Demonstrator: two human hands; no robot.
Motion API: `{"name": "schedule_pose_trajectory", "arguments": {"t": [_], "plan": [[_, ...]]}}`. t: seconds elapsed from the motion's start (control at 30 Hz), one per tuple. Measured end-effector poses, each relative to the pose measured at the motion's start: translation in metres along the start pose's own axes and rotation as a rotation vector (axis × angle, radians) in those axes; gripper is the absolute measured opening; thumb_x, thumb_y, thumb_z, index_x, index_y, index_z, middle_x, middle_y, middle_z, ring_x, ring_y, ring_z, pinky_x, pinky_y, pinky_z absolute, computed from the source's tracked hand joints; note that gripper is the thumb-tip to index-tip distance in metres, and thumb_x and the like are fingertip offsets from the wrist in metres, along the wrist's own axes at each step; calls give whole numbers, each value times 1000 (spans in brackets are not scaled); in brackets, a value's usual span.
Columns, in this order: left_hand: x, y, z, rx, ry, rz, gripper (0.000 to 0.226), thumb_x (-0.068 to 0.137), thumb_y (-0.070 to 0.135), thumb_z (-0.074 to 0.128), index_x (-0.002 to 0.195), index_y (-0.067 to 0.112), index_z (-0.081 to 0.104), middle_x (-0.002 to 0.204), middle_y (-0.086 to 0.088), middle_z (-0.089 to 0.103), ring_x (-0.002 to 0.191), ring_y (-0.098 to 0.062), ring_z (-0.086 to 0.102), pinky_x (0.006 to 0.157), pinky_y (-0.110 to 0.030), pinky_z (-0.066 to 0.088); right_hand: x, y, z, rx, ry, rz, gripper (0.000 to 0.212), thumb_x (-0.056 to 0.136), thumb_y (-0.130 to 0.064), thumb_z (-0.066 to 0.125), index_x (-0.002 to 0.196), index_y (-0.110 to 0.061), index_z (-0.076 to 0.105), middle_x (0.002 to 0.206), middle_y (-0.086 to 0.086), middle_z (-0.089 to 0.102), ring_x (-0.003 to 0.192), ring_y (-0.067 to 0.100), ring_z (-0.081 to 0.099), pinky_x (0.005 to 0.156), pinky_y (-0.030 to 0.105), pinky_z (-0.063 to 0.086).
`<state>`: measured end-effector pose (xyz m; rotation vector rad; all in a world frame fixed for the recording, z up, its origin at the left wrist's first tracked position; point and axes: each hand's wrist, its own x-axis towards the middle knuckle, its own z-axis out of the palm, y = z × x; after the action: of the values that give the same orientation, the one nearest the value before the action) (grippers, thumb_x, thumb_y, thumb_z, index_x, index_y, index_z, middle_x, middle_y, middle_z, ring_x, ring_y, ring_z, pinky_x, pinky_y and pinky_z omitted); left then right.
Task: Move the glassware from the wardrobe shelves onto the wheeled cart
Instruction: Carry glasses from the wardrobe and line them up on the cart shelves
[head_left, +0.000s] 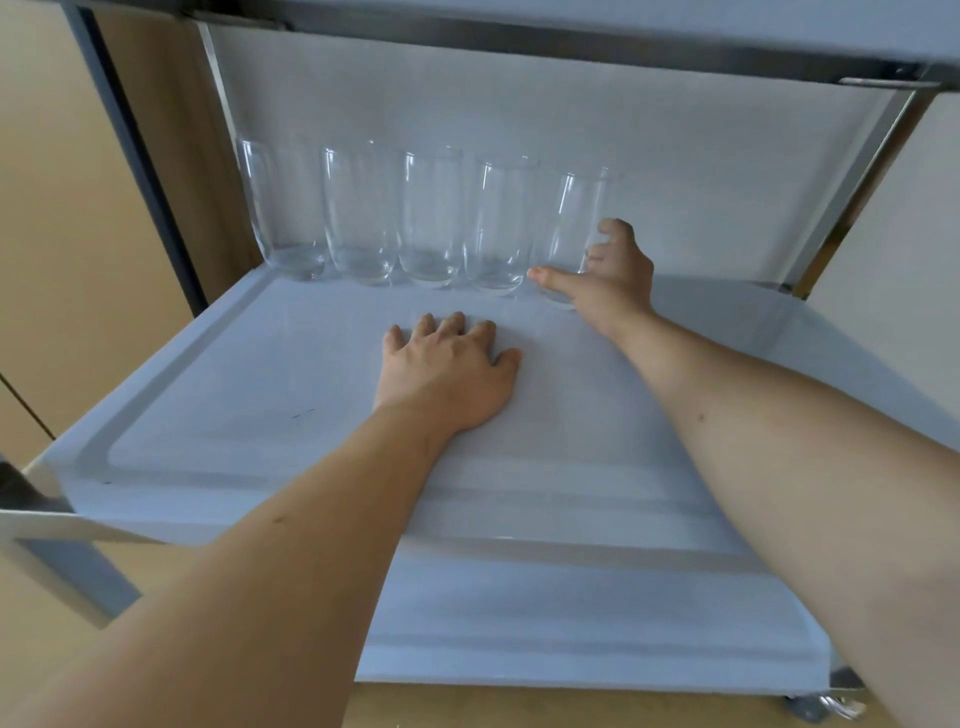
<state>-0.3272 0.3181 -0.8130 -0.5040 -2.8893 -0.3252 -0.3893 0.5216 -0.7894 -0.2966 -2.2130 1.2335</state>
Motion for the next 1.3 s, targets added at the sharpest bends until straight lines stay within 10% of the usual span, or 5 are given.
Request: {"name": "schedule_pose_trajectory", "arguments": {"t": [0.87, 1.3], "plan": [[-8, -2, -20, -67, -11, -88, 58, 98, 60, 37, 145, 27, 45, 157, -2, 41, 149, -27, 26, 119, -49, 24, -82, -23, -52, -517, -176, 63, 93, 85, -62, 67, 155, -14, 29, 148, 17, 46, 137, 37, 43, 105, 38, 38], [-133, 30, -111, -96, -341, -166, 64, 101, 58, 38, 156, 26, 30, 167, -4, 20, 155, -29, 8, 121, -51, 17, -202, -99, -129, -672, -508, 108, 73, 98, -49, 53, 157, -17, 28, 158, 10, 36, 147, 34, 26, 120, 42, 24]]}}
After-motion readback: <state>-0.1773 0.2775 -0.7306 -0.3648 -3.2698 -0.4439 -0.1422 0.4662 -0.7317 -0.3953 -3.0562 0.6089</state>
